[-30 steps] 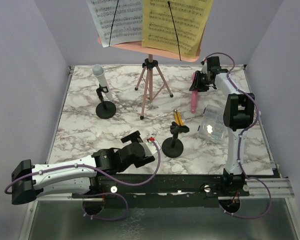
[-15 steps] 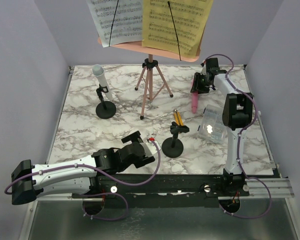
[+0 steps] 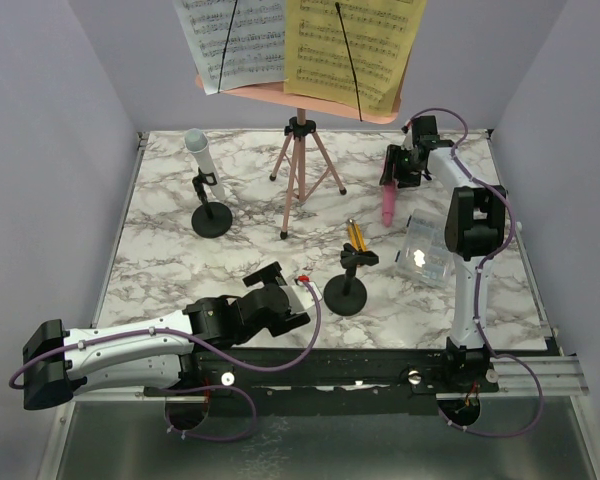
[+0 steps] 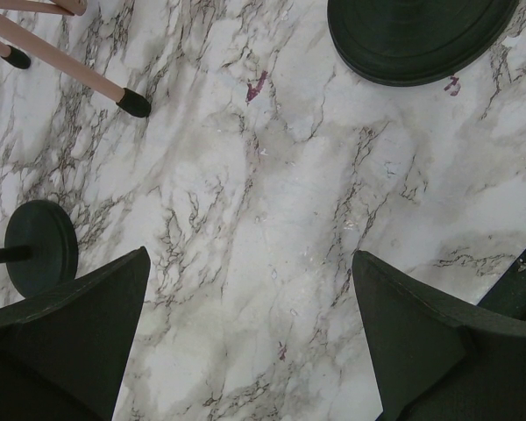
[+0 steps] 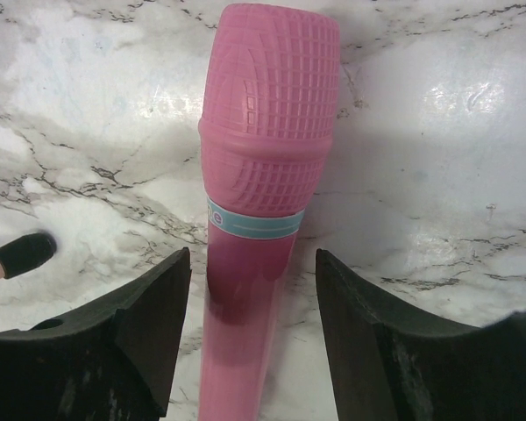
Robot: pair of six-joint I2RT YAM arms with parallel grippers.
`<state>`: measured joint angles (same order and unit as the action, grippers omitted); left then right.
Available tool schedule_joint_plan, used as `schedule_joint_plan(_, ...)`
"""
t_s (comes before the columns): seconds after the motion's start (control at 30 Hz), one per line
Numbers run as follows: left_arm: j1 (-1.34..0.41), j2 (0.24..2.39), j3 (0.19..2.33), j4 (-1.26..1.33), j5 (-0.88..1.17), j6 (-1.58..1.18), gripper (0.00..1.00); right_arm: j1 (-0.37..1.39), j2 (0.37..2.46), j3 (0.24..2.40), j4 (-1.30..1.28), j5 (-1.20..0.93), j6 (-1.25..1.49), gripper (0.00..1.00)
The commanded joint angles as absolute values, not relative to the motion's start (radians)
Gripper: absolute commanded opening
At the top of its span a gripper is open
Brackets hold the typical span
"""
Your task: Pack up the instrument practice props
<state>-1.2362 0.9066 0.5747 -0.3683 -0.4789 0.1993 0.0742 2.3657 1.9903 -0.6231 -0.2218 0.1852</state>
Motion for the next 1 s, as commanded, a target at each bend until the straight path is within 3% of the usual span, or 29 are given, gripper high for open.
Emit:
schedule_joint_plan(0.0, -1.229, 0.899, 0.584, -0.381, -0.460, 0.202, 0.99, 0.080, 2.316, 1.992, -0.636, -0.236, 0.169, 0.65)
schedule_joint_plan(0.33, -1.229, 0.897, 0.589, -0.384, -0.454, 0.200, 0.99, 0.080, 2.119, 1.841, -0.601, -0.317, 0.161, 0.69)
schedule_joint_plan(0.6, -1.229, 0.893, 0.593, -0.387, -0.446, 0.193, 0.99, 0.079, 1.829, 1.541, -0.484, -0.476, 0.051, 0.72)
schedule_joint_plan(0.87, -1.229, 0.899, 0.596, -0.388, -0.444, 0.192, 0.99, 0.062, 1.523, 1.304, -0.413, -0.722, -0.114, 0.74)
schedule_joint_plan(0.97, -1.227, 0.896, 0.595, -0.389, -0.443, 0.192, 0.99, 0.057, 1.443, 1.228, -0.402, -0.817, -0.180, 0.81)
